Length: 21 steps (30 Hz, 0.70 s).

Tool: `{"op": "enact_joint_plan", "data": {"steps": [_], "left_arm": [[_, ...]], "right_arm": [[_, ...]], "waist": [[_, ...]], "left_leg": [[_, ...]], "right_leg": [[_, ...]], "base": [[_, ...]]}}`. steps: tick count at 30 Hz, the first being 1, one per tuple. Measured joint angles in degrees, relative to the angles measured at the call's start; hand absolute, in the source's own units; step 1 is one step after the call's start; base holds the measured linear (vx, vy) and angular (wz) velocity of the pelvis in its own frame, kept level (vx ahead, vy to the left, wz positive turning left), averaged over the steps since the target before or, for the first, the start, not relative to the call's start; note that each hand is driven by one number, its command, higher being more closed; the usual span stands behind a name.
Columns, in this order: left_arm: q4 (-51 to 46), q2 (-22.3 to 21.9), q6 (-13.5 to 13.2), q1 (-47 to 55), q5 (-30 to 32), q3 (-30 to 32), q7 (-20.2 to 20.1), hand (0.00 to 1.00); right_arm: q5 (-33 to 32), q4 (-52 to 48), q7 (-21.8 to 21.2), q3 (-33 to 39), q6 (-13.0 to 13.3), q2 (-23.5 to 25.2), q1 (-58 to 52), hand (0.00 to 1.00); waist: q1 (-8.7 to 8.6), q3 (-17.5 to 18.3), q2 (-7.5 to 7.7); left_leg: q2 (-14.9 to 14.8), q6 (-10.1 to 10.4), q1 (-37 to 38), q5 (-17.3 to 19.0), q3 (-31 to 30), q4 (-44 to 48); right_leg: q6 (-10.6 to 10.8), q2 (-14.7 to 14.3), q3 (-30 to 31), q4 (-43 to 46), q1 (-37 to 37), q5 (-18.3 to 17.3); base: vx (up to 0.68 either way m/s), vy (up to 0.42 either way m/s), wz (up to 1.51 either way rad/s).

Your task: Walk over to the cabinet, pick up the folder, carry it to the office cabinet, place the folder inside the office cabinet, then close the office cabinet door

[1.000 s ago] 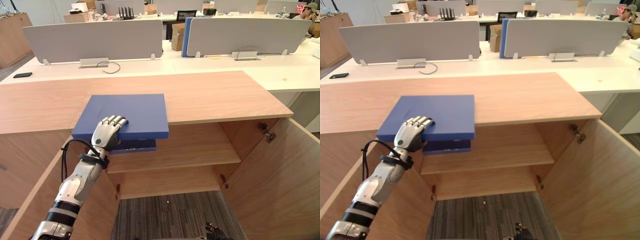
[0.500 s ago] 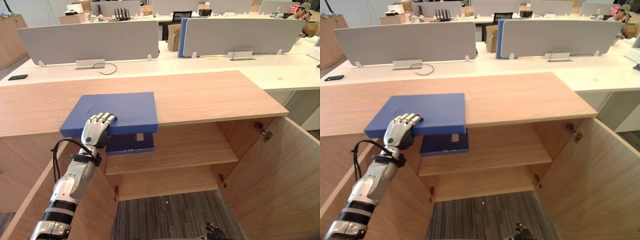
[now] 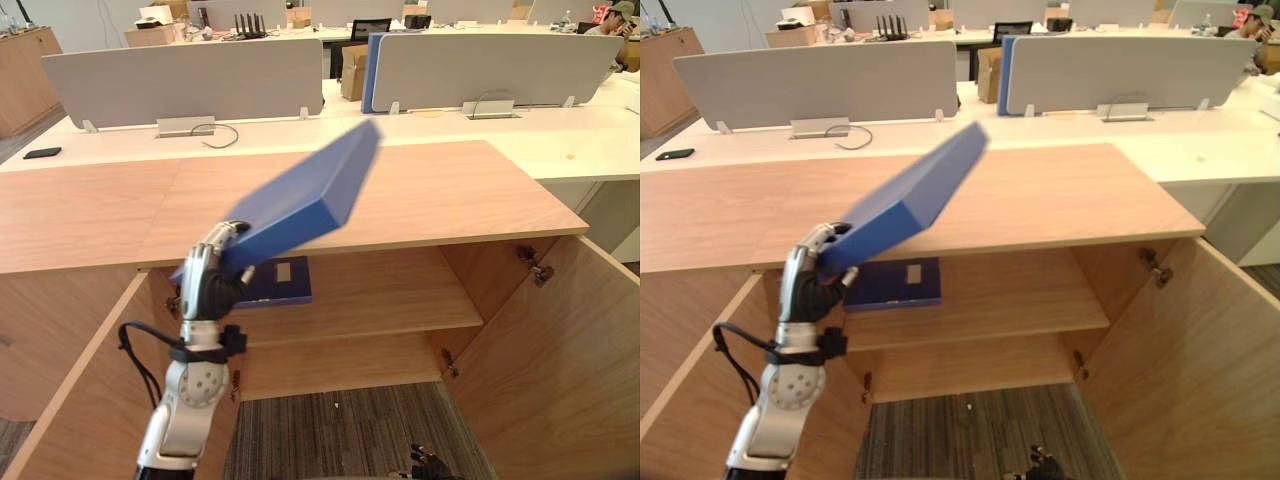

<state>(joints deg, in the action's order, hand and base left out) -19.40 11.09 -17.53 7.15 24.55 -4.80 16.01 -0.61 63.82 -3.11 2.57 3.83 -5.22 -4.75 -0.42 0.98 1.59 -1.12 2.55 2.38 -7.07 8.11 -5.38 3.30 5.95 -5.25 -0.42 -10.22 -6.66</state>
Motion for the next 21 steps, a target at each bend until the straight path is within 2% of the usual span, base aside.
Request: {"op": "enact_joint_plan", "data": {"steps": [2,3,5,12,14,16,18,20,21], "left_arm": [[-0.5,-0.3,-1.8,1.1,-6.2,-0.8,-2.0,1.00],[-0.5,-0.9,-2.2,1.7,-11.2,-0.8,-3.2,1.00],[-0.5,-2.0,-2.2,2.9,-17.2,-0.2,-4.2,1.00],[-3.2,-4.2,-1.8,7.6,-25.5,0.4,-6.5,1.00],[-3.2,-4.2,-1.6,7.7,-33.4,-0.1,-9.8,1.00],[-3.6,-4.2,-1.6,7.7,-41.3,-0.6,-12.3,1.00],[-3.9,-4.3,-1.6,7.7,-50.0,-0.7,-15.2,1.00],[-3.9,-4.3,-1.3,7.9,-54.4,-0.6,-16.4,1.00],[-3.9,-4.5,-1.2,8.1,-56.4,-0.4,-17.1,1.00]], "right_arm": [[-1.0,0.0,0.0,-0.2,0.2,0.4,0.0,0.00],[-2.3,0.0,0.0,-0.5,0.4,0.7,0.1,0.00],[-4.0,0.0,0.0,-0.9,0.6,1.1,0.0,0.00],[-5.5,0.0,-0.2,-6.5,1.2,1.2,0.1,0.00],[-7.6,-0.6,-0.3,-8.3,1.3,1.1,0.1,0.00],[-10.7,-3.4,-0.8,-10.4,1.3,0.7,-0.8,0.00],[-16.4,-12.6,-1.6,-11.2,1.4,0.6,-3.3,0.00],[-21.0,-19.8,-1.9,-10.8,1.6,0.9,-4.7,0.00],[-23.8,-26.5,-1.9,-10.2,1.9,0.9,-6.1,0.00]], "waist": [[-0.02,0.0,0.02],[-0.01,-0.1,0.16],[-0.01,-0.2,0.18],[0.16,0.3,0.28],[0.14,0.5,0.48],[0.11,0.6,0.50],[-0.05,0.9,0.44],[-0.36,0.8,0.47],[-0.37,0.8,0.47]], "left_leg": [[0.0,0.0,0.4,0.0,0.1,0.0],[0.0,0.0,0.8,0.0,0.1,0.0],[-0.1,0.0,0.8,0.0,0.1,0.0],[-0.3,-0.2,-0.7,-0.6,0.2,0.0],[-0.4,-0.3,-1.1,-0.8,0.1,0.0],[-0.5,-0.4,-1.6,-1.0,0.2,0.0],[-0.9,-0.4,-2.4,-1.5,0.4,0.0],[-1.1,-0.4,-2.3,-1.7,0.4,0.0],[-1.1,-0.3,-2.3,-1.9,0.4,0.0]], "right_leg": [[0.1,0.0,0.0,0.1,-0.3,0.0],[0.2,0.0,0.0,0.2,-0.7,-0.2],[0.3,0.0,0.0,0.4,-0.6,-0.2],[0.4,0.1,0.4,1.2,1.3,-0.1],[0.5,0.1,0.4,1.3,1.6,-0.1],[0.5,0.1,0.5,1.7,2.3,0.0],[0.4,-0.2,0.7,1.9,3.4,0.5],[0.3,-0.7,0.8,2.1,3.4,0.6],[0.3,-0.8,0.7,2.4,3.5,0.6]], "base": [[0.00,0.000,0.00],[0.00,0.000,0.00],[0.00,0.000,0.00],[0.00,0.001,0.01],[-0.02,0.005,0.01],[-0.04,0.012,-0.01],[-0.06,0.005,-0.06],[-0.06,-0.017,-0.03],[-0.08,-0.006,0.00]]}}
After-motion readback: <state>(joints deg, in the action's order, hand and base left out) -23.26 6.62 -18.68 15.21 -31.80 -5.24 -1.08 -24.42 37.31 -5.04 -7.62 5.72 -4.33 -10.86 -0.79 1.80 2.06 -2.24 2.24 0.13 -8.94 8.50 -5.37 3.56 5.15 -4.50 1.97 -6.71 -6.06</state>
